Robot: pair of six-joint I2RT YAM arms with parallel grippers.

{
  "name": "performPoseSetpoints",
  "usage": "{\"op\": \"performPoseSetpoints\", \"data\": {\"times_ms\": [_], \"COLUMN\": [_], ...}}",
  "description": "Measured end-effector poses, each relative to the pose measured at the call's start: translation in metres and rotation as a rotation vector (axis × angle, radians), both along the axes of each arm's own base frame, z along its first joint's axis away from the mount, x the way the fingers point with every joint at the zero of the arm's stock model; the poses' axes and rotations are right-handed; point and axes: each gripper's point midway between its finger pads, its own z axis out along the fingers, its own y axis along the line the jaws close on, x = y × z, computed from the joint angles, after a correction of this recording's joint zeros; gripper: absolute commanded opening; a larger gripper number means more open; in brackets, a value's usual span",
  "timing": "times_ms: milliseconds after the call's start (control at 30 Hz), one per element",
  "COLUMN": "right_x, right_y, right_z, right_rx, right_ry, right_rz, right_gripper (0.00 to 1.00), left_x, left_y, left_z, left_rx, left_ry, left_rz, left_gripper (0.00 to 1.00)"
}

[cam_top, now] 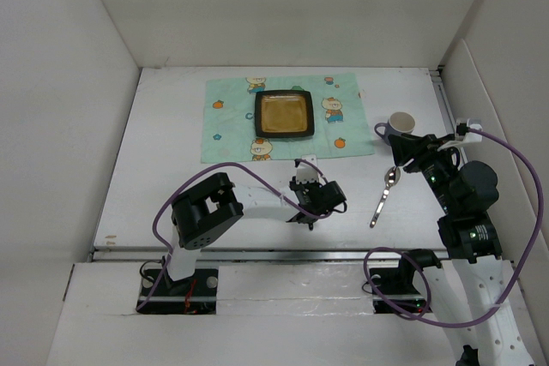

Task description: Set the dinner table for one person

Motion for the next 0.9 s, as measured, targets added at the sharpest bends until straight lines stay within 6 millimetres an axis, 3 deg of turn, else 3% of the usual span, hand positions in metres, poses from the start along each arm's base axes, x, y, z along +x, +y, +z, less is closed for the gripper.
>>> {"op": "performPoseSetpoints", "data": {"times_ms": [67,100,300,400,467,567,633,667,733,767,833,900], "right_x": [0.000,0.000,-0.002,-0.003,-0.003,-0.003,-0.003,-0.004,-0.003,-0.002,0.000,0.002], "right_y": [0.000,0.000,0.000,0.000,0.000,0.001,0.002,0.003,0.005,0.006,0.009,0.010], "right_z": [0.000,0.000,0.002,0.005,0.007,0.007,0.006,0.005,0.001,-0.003,-0.017,-0.035], "right_rx": [0.001,0.002,0.002,0.001,0.002,0.003,0.003,0.003,0.003,0.001,0.001,-0.003], "right_ry": [0.000,0.000,-0.003,-0.010,-0.013,-0.014,-0.012,-0.011,-0.010,-0.006,0.021,0.059], "right_rz": [0.000,0.000,0.000,0.000,0.000,0.005,0.012,0.018,0.030,0.037,0.051,0.054], "right_gripper": [0.47,0.47,0.48,0.48,0.48,0.48,0.48,0.41,0.19,0.00,0.00,0.00], "left_x": [-0.001,-0.002,-0.006,-0.014,-0.018,-0.010,0.012,0.026,0.067,0.091,0.138,0.175], "left_y": [0.000,0.000,0.002,0.020,0.035,0.047,0.059,0.069,0.096,0.113,0.152,0.187], "left_z": [0.000,0.000,0.001,0.006,0.019,0.069,0.113,0.133,0.167,0.180,0.197,0.200], "left_rx": [0.006,0.011,0.036,0.090,0.121,0.070,-0.001,-0.031,-0.082,-0.099,-0.093,-0.059], "left_ry": [-0.002,-0.002,-0.001,0.022,0.028,-0.015,-0.077,-0.106,-0.157,-0.184,-0.223,-0.232], "left_rz": [-0.008,-0.013,-0.029,-0.038,-0.051,-0.073,-0.061,-0.045,0.007,0.044,0.113,0.160], "left_gripper": [0.11,0.00,0.00,0.00,0.00,0.00,0.00,0.00,0.00,0.00,0.00,0.00]}}
